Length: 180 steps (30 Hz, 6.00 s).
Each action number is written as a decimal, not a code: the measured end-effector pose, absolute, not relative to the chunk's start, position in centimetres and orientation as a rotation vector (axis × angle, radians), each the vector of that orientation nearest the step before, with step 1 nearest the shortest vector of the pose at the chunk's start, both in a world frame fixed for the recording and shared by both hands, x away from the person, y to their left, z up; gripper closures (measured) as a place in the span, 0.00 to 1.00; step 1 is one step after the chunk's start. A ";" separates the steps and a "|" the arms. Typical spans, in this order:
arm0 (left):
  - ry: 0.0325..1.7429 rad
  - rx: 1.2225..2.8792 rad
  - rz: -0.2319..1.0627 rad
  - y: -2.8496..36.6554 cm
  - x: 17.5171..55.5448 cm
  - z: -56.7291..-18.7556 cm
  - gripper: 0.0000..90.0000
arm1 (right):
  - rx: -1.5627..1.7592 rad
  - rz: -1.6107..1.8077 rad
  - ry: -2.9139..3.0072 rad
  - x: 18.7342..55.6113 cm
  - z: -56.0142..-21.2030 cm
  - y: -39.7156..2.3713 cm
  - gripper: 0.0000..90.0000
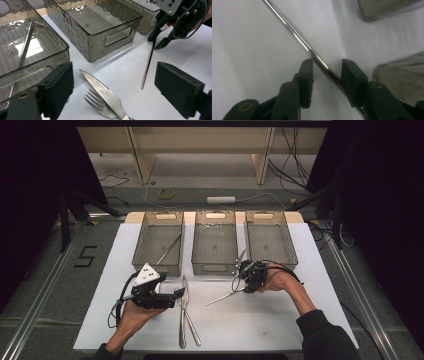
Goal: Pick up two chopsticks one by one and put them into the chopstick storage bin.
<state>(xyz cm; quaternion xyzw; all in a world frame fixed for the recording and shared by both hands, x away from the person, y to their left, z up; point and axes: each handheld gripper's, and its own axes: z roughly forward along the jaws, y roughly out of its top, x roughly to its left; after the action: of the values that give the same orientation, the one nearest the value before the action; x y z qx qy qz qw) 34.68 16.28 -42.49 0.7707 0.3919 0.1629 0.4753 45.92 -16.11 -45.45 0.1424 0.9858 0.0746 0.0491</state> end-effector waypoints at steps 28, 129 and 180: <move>0.952 1.892 0.404 16.3 34.8 -42.4 0.17 | 0.235 0.150 3.036 44.8 -45.3 -15.4 0.96; 0.605 2.311 0.330 10.4 35.1 -42.0 0.95 | 0.799 1.288 2.391 35.1 -39.5 -19.9 0.31; 1.210 1.899 0.588 20.3 47.0 -39.9 0.95 | 1.021 1.430 2.249 31.2 -42.4 -23.7 0.26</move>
<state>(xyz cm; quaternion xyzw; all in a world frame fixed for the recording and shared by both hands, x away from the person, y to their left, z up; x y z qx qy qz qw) 46.98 20.28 -39.88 0.7493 0.4776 0.2318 0.3959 31.16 -23.68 -42.40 0.3539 0.7800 0.4959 0.1432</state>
